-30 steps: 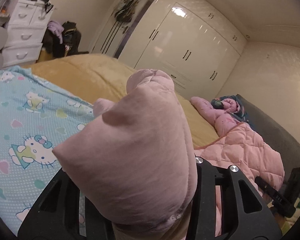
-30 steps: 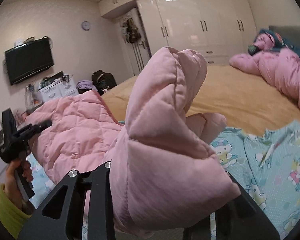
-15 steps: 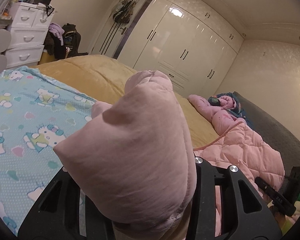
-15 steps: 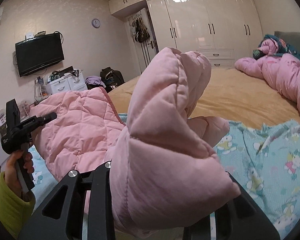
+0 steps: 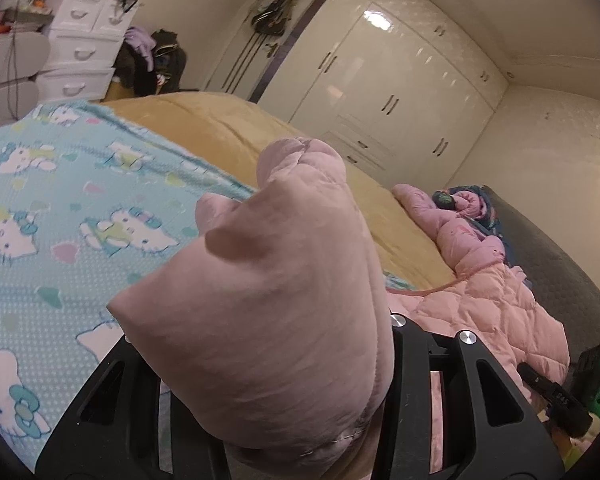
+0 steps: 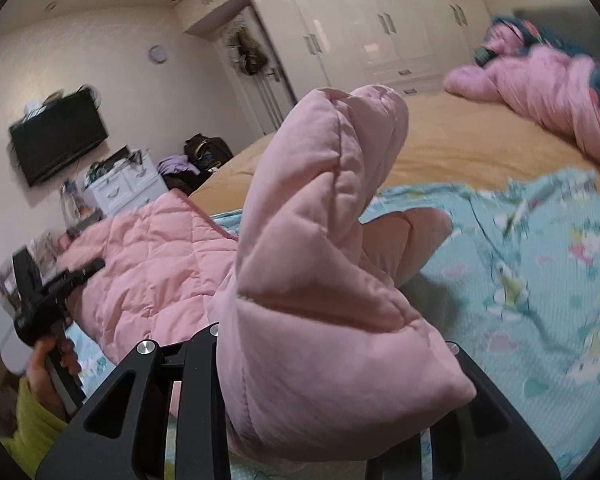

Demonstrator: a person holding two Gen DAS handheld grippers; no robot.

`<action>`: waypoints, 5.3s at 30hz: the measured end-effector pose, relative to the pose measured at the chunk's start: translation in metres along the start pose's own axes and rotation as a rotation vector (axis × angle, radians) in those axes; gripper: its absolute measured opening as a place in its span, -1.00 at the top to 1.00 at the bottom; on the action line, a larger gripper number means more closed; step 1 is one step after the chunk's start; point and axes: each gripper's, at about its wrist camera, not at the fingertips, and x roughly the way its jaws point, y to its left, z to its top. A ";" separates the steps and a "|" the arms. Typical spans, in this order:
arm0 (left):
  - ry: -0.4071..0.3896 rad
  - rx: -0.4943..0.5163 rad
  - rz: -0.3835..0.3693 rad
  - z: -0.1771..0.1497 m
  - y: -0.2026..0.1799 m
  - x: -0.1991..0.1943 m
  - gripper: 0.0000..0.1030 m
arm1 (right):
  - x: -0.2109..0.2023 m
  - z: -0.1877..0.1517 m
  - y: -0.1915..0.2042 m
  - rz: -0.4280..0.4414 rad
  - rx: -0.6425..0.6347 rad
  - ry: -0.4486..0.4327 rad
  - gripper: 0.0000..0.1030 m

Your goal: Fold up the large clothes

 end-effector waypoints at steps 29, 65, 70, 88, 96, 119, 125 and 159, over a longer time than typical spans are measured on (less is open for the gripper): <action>0.119 -0.118 0.241 -0.041 0.060 0.019 -0.29 | 0.022 -0.082 -0.102 -0.165 0.571 0.208 -0.69; -0.050 0.128 0.200 -0.020 -0.062 -0.130 -0.82 | -0.156 -0.041 0.054 -0.232 -0.186 -0.236 -0.92; -0.034 0.206 0.168 -0.044 -0.090 -0.140 -0.82 | -0.146 -0.064 0.072 -0.186 -0.206 -0.142 -0.92; 0.052 0.246 0.144 -0.088 -0.111 -0.138 -0.82 | -0.120 -0.091 0.094 -0.163 -0.217 -0.030 -0.92; 0.046 0.247 0.165 -0.086 -0.110 -0.141 -0.82 | -0.122 -0.089 0.095 -0.160 -0.221 -0.034 -0.92; 0.049 0.261 0.172 -0.083 -0.113 -0.146 -0.82 | -0.123 -0.084 0.101 -0.147 -0.236 -0.041 -0.92; 0.047 0.270 0.160 -0.084 -0.113 -0.147 -0.82 | -0.123 -0.082 0.102 -0.149 -0.234 -0.045 -0.92; 0.053 0.304 0.180 -0.084 -0.112 -0.147 -0.82 | -0.123 -0.083 0.104 -0.153 -0.232 -0.043 -0.92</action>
